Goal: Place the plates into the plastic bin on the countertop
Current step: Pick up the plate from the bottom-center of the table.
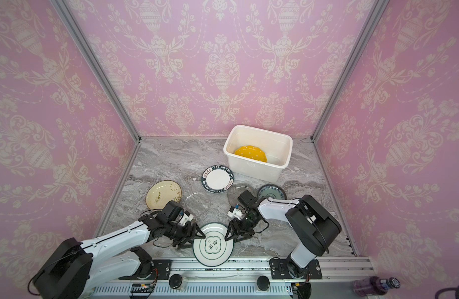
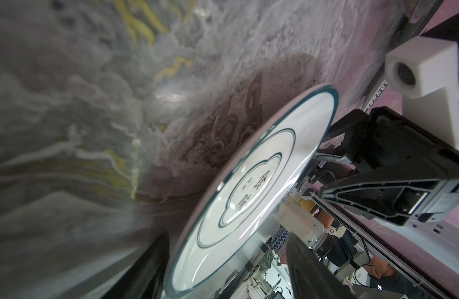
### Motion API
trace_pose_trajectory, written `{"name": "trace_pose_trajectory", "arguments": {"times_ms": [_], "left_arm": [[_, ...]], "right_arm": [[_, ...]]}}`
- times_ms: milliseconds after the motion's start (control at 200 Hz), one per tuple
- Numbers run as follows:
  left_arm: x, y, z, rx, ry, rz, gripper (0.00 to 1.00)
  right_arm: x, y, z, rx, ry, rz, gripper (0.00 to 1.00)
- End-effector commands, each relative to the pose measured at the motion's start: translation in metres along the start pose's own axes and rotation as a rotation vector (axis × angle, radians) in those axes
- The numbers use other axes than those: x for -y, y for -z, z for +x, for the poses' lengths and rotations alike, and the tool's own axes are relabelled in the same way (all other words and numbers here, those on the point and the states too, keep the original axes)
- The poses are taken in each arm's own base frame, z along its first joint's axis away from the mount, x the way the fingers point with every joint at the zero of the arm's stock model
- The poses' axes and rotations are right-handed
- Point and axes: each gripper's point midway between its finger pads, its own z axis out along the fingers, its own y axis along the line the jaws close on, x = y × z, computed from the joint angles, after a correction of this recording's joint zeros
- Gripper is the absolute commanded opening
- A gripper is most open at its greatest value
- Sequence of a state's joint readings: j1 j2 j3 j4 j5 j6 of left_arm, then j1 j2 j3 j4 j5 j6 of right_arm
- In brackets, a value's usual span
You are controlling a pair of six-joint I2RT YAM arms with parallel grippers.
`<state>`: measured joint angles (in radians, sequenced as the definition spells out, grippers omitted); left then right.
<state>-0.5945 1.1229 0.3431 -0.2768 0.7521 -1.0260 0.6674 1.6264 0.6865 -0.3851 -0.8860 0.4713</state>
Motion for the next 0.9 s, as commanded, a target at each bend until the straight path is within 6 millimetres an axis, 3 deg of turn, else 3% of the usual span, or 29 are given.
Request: {"name": "trace_pose_trajectory", "arguments": {"times_ms": [0,375,896], "left_arm": [[-0.002,-0.006,-0.002,-0.004,0.011,-0.002,0.68],[0.014,-0.011,-0.012,0.011,0.001,0.014,0.61],[0.037,-0.021,-0.019,-0.009,-0.042,0.009,0.61]], "right_arm": [[0.006,-0.006,-0.002,-0.011,0.008,0.027,0.56],[-0.015,0.006,-0.01,-0.008,0.073,0.023,0.35],[-0.066,0.035,-0.043,0.141,0.23,-0.037,0.39]]}}
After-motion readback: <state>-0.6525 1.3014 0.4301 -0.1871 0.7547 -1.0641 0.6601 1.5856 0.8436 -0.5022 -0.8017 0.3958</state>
